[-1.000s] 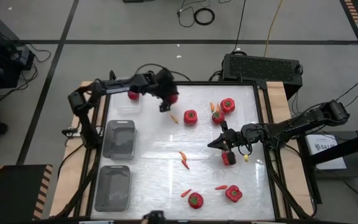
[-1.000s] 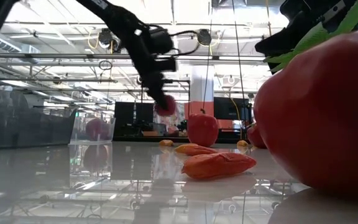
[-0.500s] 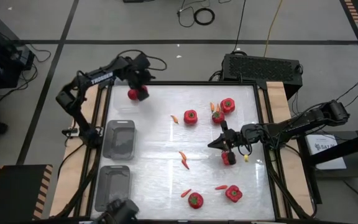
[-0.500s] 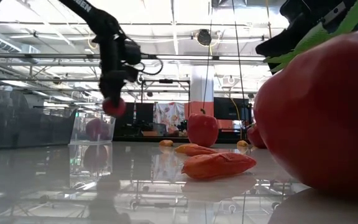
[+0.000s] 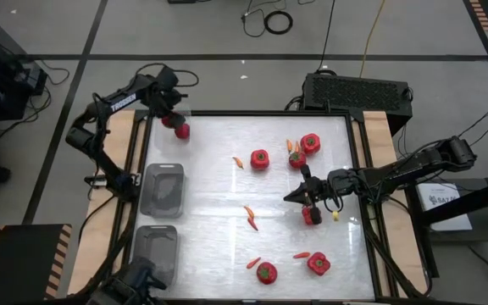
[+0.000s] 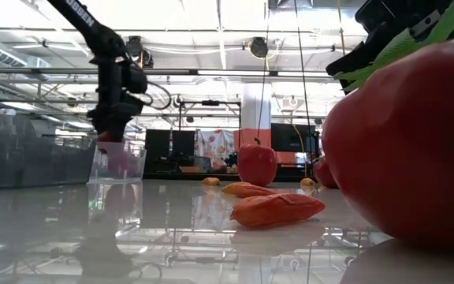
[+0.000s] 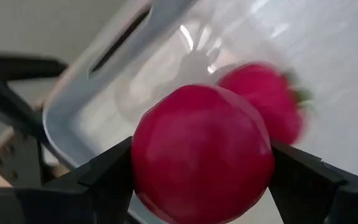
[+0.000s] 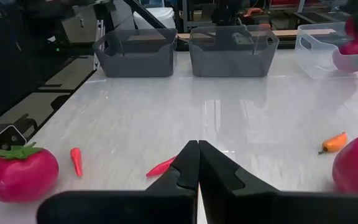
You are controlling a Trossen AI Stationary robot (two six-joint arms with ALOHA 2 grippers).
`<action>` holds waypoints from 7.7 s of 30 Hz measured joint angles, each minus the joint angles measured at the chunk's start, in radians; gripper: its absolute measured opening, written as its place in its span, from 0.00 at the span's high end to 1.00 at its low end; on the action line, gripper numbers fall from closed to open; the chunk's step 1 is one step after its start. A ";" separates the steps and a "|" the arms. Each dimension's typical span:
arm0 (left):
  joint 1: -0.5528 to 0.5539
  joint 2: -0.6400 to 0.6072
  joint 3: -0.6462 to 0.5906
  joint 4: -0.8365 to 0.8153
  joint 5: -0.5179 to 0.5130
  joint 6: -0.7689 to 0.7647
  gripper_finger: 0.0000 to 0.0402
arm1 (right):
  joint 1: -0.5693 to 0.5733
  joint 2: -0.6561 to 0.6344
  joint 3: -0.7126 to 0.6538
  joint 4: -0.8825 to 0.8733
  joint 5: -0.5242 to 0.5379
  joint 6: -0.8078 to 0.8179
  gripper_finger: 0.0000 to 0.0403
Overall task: Sort produce into baskets
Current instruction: Put the tomato into the transparent bin
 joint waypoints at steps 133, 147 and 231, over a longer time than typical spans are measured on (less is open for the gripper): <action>-0.876 0.846 0.650 1.040 0.053 -0.086 0.08 | 0.209 -0.099 0.270 -1.114 0.516 0.646 1.00; -0.880 0.802 0.648 1.007 0.051 -0.111 0.22 | 0.208 -0.099 0.270 -1.114 0.516 0.646 1.00; -0.178 -0.289 -0.028 -0.012 0.113 -0.093 0.10 | 0.204 -0.092 0.269 -0.841 0.599 0.495 1.00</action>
